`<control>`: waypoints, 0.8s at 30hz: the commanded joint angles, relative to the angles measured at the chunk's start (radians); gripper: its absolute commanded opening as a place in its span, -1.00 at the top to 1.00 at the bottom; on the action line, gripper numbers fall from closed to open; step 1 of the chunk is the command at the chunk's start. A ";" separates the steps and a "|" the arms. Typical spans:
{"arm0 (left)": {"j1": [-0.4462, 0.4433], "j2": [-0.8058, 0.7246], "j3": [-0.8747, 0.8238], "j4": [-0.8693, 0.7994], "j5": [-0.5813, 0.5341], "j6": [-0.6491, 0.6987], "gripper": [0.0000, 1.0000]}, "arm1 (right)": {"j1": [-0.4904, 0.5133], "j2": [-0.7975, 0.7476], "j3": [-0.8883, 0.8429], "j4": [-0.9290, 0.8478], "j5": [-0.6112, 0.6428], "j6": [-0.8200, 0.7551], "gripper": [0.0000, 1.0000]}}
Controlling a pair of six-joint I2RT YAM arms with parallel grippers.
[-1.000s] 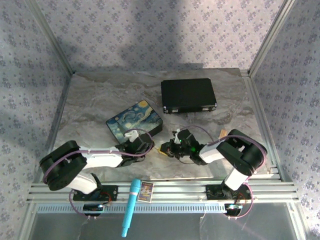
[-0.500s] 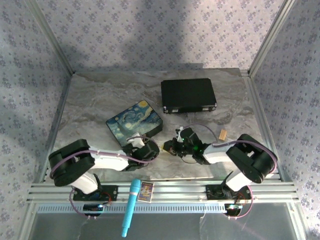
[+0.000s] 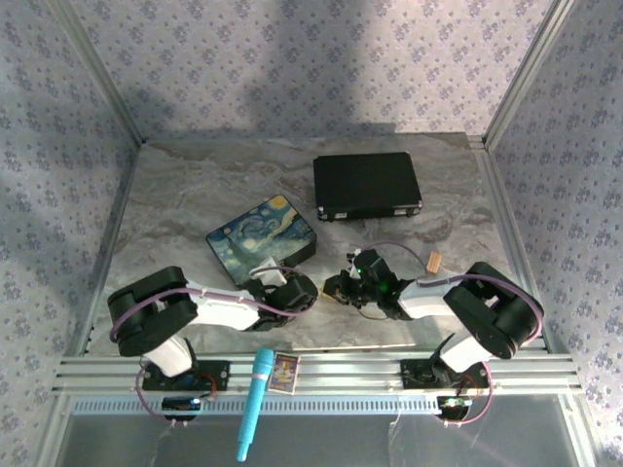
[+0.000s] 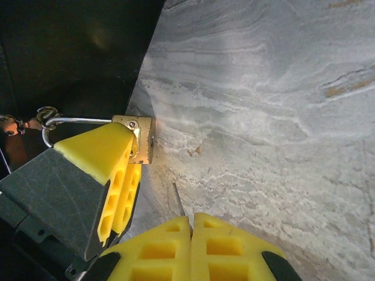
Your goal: Unlock a padlock with a key
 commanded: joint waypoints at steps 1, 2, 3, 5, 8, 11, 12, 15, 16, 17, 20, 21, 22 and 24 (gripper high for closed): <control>0.009 -0.057 -0.035 -0.026 0.014 -0.054 0.73 | -0.001 0.023 0.008 0.076 -0.028 0.040 1.00; 0.018 -0.074 -0.054 0.008 0.034 -0.045 0.74 | 0.001 0.045 0.014 0.116 -0.046 0.068 1.00; 0.029 -0.089 -0.067 0.041 0.052 -0.024 0.78 | 0.008 0.065 0.021 0.150 -0.061 0.094 1.00; 0.052 -0.124 -0.073 0.025 0.110 -0.016 0.86 | 0.019 0.098 0.040 0.188 -0.079 0.121 1.00; 0.068 -0.180 -0.119 0.071 0.148 -0.011 0.94 | 0.024 0.145 0.048 0.262 -0.090 0.158 1.00; 0.078 -0.238 -0.151 0.076 0.173 -0.015 0.96 | 0.026 0.187 0.049 0.317 -0.105 0.184 1.00; 0.080 -0.259 -0.164 0.077 0.174 -0.014 0.97 | 0.031 0.200 0.049 0.334 -0.108 0.191 1.00; 0.086 -0.322 -0.225 0.131 0.174 -0.036 0.99 | 0.050 0.232 0.054 0.397 -0.115 0.205 1.00; 0.091 -0.342 -0.234 0.132 0.181 -0.038 0.99 | 0.054 0.242 0.057 0.416 -0.119 0.210 1.00; 0.095 -0.367 -0.243 0.128 0.183 -0.033 1.00 | 0.060 0.252 0.059 0.440 -0.121 0.215 1.00; 0.096 -0.450 -0.274 0.118 0.159 -0.015 1.00 | 0.060 0.274 0.070 0.497 -0.149 0.226 1.00; 0.097 -0.481 -0.284 0.106 0.150 -0.011 1.00 | 0.061 0.280 0.077 0.504 -0.161 0.230 1.00; 0.100 -0.509 -0.291 0.097 0.146 -0.001 1.00 | 0.060 0.288 0.087 0.505 -0.174 0.231 1.00; 0.108 -0.556 -0.296 0.062 0.146 0.010 1.00 | 0.063 0.302 0.096 0.529 -0.186 0.236 1.00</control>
